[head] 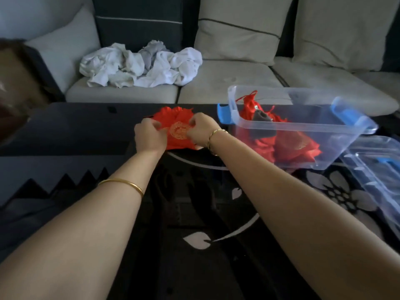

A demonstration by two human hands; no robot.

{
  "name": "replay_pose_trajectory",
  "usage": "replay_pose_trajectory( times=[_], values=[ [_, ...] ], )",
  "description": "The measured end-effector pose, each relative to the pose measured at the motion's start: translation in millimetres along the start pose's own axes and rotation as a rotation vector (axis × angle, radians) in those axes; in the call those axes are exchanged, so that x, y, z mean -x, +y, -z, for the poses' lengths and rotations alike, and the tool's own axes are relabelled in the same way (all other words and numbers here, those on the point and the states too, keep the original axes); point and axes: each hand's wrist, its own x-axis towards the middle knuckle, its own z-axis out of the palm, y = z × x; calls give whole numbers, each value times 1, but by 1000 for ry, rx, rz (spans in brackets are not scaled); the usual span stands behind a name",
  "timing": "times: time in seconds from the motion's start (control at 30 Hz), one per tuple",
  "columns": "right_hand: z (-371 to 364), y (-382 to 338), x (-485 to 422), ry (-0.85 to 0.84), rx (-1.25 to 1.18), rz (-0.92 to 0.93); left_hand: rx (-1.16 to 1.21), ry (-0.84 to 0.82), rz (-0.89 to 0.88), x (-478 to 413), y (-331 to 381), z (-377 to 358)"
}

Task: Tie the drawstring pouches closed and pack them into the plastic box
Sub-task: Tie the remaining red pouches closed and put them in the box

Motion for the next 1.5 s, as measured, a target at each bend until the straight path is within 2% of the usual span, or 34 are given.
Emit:
replay_pose_trajectory(
  times=[0.13,0.27,0.37,0.43,0.6,0.77,0.83,0.9,1.0,1.07,1.17,1.3,1.43,1.5],
  values=[
    [-34,24,-42,77,117,-133,-261,-84,-138,-50,-19,-1],
    [-51,26,-85,120,249,-85,-380,-279,-226,-92,-20,-21],
    [-64,30,-99,84,347,-57,-441,-441,-250,-101,-30,-38],
    [-69,36,-94,59,341,-72,-530,-488,-259,-90,-33,-43],
    [-69,47,-49,83,344,-67,-618,-473,-292,-45,-34,-39],
    [-59,52,38,50,366,-81,-607,-547,-283,37,-23,-19],
    [-53,54,64,59,340,-69,-618,-525,-294,65,-21,-12],
    [-42,54,82,148,293,-101,-625,-388,-333,91,-17,-3],
    [-24,59,95,277,291,-287,-556,-163,-386,120,-2,5],
    [-23,63,100,197,171,-375,-502,-193,-371,133,8,3],
    [-25,63,99,104,-34,-397,-410,-332,-294,140,11,-7],
    [-18,70,101,19,-440,-462,-265,-344,-150,144,12,-10],
    [1,80,122,17,-688,-358,-60,-240,-12,145,27,-8],
    [16,81,135,22,-694,-254,112,-251,64,145,32,-6]
  ],
)
